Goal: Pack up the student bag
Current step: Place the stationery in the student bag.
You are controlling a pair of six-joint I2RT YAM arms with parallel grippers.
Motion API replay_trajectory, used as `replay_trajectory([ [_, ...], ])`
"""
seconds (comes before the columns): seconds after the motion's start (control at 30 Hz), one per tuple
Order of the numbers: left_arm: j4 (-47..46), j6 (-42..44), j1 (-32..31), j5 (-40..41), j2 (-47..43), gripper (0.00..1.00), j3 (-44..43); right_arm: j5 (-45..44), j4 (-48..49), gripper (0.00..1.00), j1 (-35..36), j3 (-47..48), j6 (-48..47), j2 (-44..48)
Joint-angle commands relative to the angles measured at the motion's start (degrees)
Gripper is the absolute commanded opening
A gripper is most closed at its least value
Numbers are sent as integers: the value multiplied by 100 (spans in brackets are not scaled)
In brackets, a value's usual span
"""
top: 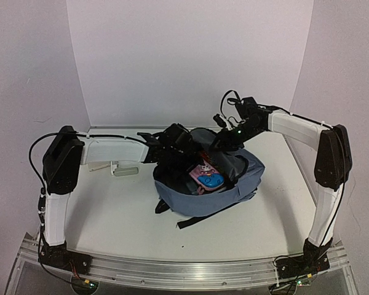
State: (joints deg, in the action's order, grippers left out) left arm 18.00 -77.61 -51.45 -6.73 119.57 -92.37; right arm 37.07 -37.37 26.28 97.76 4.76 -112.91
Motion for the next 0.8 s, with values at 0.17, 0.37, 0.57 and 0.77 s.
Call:
replay_trajectory([
  [0.17, 1887, 1255, 106, 942, -1688, 97, -386, 321, 10, 84, -516, 84, -426, 809],
  [0.37, 1917, 1425, 377, 1017, -2456, 100, 343, -170, -492, 78, -850, 90, -1158, 287],
  [0.57, 2011, 1425, 471, 1284, -2826, 100, 636, -277, -732, 61, -855, 106, -1263, -361],
  [0.77, 2136, 1242, 476, 1475, -2916, 100, 749, -447, -904, 59, -853, -94, -1342, -485],
])
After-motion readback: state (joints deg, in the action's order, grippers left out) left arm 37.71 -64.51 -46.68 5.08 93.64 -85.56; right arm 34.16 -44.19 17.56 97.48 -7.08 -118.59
